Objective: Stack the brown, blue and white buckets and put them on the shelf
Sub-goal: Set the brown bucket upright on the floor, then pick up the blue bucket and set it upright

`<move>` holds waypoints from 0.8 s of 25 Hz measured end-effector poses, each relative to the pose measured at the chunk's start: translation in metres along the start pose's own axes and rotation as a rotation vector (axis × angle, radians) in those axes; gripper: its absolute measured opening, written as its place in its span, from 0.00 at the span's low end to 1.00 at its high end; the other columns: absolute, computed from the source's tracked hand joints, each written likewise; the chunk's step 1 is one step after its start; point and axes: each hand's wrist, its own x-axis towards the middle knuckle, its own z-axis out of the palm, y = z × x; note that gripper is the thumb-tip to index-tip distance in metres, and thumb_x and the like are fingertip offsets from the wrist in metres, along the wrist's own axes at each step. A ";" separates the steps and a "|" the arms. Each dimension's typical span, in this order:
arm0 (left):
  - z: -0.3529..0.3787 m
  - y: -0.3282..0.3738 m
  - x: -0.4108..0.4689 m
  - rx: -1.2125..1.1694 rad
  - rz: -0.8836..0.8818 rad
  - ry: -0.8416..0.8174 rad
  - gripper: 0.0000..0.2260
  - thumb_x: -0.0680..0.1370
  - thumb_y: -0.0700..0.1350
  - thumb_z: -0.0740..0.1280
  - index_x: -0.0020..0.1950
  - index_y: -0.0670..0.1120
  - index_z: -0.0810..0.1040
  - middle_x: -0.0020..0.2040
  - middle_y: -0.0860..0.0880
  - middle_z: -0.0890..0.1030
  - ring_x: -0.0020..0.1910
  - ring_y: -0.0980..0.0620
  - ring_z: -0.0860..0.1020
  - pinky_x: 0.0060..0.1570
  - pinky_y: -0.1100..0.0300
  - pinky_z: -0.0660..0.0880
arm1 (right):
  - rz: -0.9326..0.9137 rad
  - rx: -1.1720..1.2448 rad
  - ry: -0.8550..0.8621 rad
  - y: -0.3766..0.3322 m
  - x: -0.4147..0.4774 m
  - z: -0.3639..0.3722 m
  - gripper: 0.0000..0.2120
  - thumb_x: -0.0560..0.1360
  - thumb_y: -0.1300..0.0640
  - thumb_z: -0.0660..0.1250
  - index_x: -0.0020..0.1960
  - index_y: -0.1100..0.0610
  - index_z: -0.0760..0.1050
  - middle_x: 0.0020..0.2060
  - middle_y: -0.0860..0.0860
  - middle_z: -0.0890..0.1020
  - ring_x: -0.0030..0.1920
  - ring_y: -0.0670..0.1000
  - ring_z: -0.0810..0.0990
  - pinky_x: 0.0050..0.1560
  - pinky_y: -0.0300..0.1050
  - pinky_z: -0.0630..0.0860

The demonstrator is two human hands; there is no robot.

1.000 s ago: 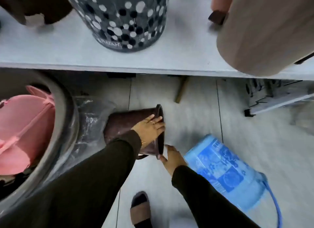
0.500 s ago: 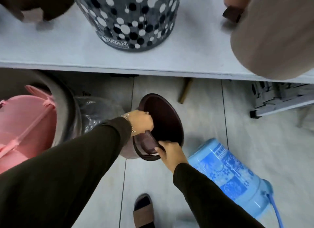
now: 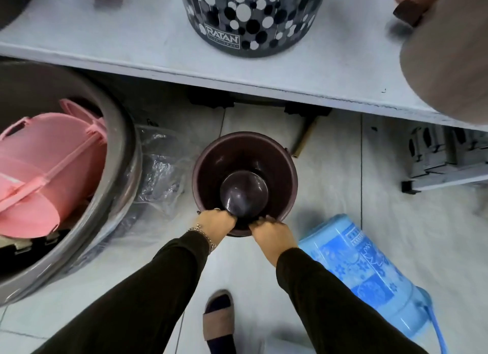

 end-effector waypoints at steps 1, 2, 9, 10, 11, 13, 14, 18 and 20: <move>0.006 0.001 -0.002 -0.016 -0.023 0.020 0.17 0.78 0.34 0.57 0.65 0.45 0.73 0.62 0.44 0.79 0.62 0.41 0.78 0.56 0.49 0.76 | -0.012 0.029 0.000 0.001 -0.002 0.004 0.16 0.75 0.61 0.66 0.62 0.56 0.79 0.58 0.55 0.84 0.64 0.56 0.79 0.67 0.48 0.72; 0.010 0.002 -0.005 -0.039 -0.035 0.035 0.19 0.79 0.35 0.57 0.70 0.46 0.69 0.67 0.44 0.76 0.67 0.41 0.74 0.62 0.48 0.73 | -0.033 0.067 -0.025 0.003 -0.005 0.006 0.21 0.78 0.62 0.62 0.71 0.58 0.71 0.68 0.57 0.77 0.73 0.58 0.69 0.76 0.51 0.61; 0.007 0.048 -0.062 -0.082 -0.027 0.145 0.31 0.79 0.51 0.60 0.79 0.48 0.50 0.81 0.46 0.51 0.80 0.45 0.48 0.78 0.49 0.49 | 0.074 0.088 -0.135 0.063 -0.097 -0.016 0.33 0.79 0.60 0.55 0.80 0.60 0.47 0.81 0.55 0.51 0.81 0.55 0.46 0.79 0.52 0.41; 0.004 0.065 -0.070 -0.098 -0.029 0.158 0.31 0.79 0.51 0.60 0.79 0.48 0.50 0.81 0.46 0.51 0.80 0.45 0.48 0.78 0.49 0.49 | 0.090 0.073 -0.169 0.078 -0.118 -0.016 0.33 0.79 0.61 0.55 0.80 0.60 0.46 0.81 0.55 0.50 0.81 0.55 0.46 0.79 0.52 0.41; 0.003 0.086 -0.077 -0.108 -0.028 0.154 0.31 0.80 0.51 0.59 0.79 0.48 0.51 0.81 0.45 0.51 0.80 0.45 0.48 0.78 0.49 0.48 | 0.109 0.043 -0.217 0.093 -0.140 -0.014 0.33 0.79 0.61 0.55 0.80 0.60 0.46 0.81 0.55 0.50 0.81 0.55 0.46 0.79 0.52 0.41; 0.009 0.133 -0.085 -0.158 -0.019 0.139 0.29 0.80 0.51 0.58 0.79 0.48 0.52 0.81 0.46 0.50 0.80 0.45 0.47 0.78 0.49 0.48 | 0.157 0.016 -0.272 0.124 -0.186 -0.001 0.34 0.78 0.62 0.55 0.80 0.59 0.45 0.81 0.54 0.50 0.81 0.55 0.45 0.79 0.53 0.41; 0.013 0.161 -0.089 -0.185 -0.013 0.145 0.29 0.80 0.51 0.58 0.79 0.48 0.52 0.81 0.46 0.50 0.80 0.45 0.47 0.78 0.49 0.48 | 0.188 0.025 -0.278 0.142 -0.209 0.005 0.34 0.78 0.62 0.55 0.81 0.59 0.45 0.81 0.54 0.49 0.81 0.55 0.45 0.79 0.53 0.41; 0.039 0.284 -0.087 -0.384 -0.026 0.165 0.28 0.80 0.54 0.57 0.78 0.50 0.55 0.81 0.48 0.52 0.80 0.47 0.50 0.78 0.51 0.49 | 0.336 0.045 -0.373 0.209 -0.291 0.036 0.35 0.77 0.64 0.56 0.81 0.56 0.46 0.81 0.51 0.51 0.81 0.55 0.48 0.79 0.53 0.47; 0.057 0.331 -0.083 -0.508 -0.046 0.101 0.29 0.79 0.53 0.59 0.78 0.51 0.54 0.81 0.49 0.51 0.80 0.47 0.51 0.78 0.53 0.51 | 0.349 0.162 -0.379 0.231 -0.318 0.052 0.35 0.77 0.65 0.58 0.80 0.53 0.49 0.80 0.49 0.54 0.80 0.55 0.51 0.79 0.52 0.51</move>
